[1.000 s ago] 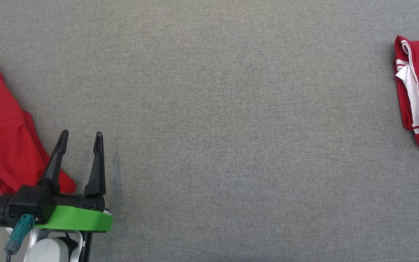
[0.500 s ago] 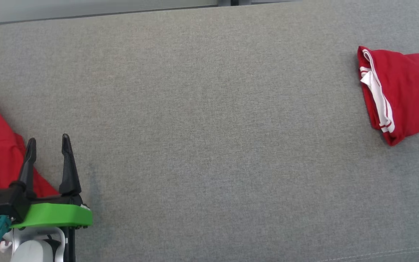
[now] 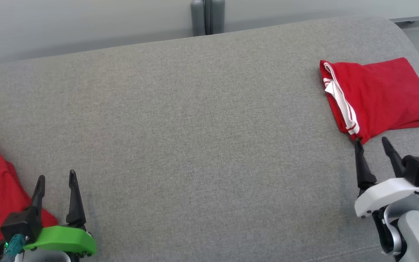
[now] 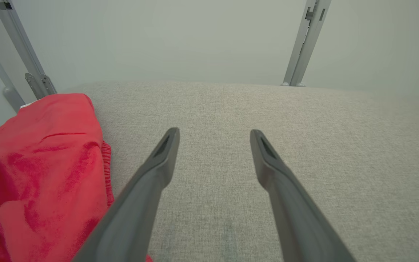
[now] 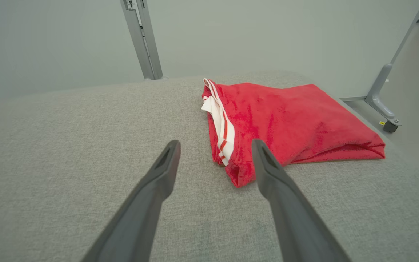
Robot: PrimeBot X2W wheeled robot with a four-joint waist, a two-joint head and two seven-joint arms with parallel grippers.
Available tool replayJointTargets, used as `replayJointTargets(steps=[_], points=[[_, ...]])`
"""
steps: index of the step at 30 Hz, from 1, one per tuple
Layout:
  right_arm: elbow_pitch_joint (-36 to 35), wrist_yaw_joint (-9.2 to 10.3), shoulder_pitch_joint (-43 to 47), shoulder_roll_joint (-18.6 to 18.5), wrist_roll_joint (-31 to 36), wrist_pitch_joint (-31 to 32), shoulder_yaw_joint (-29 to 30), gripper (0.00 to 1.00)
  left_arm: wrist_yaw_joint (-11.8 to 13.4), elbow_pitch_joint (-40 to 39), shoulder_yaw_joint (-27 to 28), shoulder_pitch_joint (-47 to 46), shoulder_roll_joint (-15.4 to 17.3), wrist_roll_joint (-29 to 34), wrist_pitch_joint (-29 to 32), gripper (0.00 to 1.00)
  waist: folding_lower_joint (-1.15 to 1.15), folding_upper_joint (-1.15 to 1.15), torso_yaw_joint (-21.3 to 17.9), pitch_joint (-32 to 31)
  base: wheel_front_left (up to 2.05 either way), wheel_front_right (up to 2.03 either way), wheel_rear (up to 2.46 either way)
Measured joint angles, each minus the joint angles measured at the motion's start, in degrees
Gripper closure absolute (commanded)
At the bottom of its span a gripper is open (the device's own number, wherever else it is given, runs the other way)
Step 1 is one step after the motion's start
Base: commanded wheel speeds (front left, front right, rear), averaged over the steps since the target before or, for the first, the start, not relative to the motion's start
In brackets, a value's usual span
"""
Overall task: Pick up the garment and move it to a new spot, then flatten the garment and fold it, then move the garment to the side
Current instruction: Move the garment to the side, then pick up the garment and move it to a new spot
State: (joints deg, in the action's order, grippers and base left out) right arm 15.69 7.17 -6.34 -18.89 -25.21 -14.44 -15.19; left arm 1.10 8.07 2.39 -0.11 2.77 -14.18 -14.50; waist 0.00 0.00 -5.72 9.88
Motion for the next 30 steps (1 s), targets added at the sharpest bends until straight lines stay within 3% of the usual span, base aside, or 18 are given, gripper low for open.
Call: replayJointTargets(steps=[4,10,30], points=[[0.79,0.0,2.27,2.13,1.82,0.0,-0.89,0.0,0.18,2.46,0.19,2.09,0.01,0.47,0.0,0.0,0.0,0.0,-0.67,-1.62,0.0,0.0,0.0],[-0.91,0.0,4.78,3.53,4.1,0.01,3.47,0.0,0.18,3.61,-0.53,2.51,-0.04,0.47,0.0,0.0,0.0,0.0,-0.62,-3.78,0.0,0.0,0.0],[-5.38,-0.1,7.37,5.81,9.92,0.01,5.06,0.0,-0.15,5.33,-0.69,2.37,-0.09,0.48,0.0,0.0,0.0,0.0,5.18,-6.05,0.0,0.0,0.0]])
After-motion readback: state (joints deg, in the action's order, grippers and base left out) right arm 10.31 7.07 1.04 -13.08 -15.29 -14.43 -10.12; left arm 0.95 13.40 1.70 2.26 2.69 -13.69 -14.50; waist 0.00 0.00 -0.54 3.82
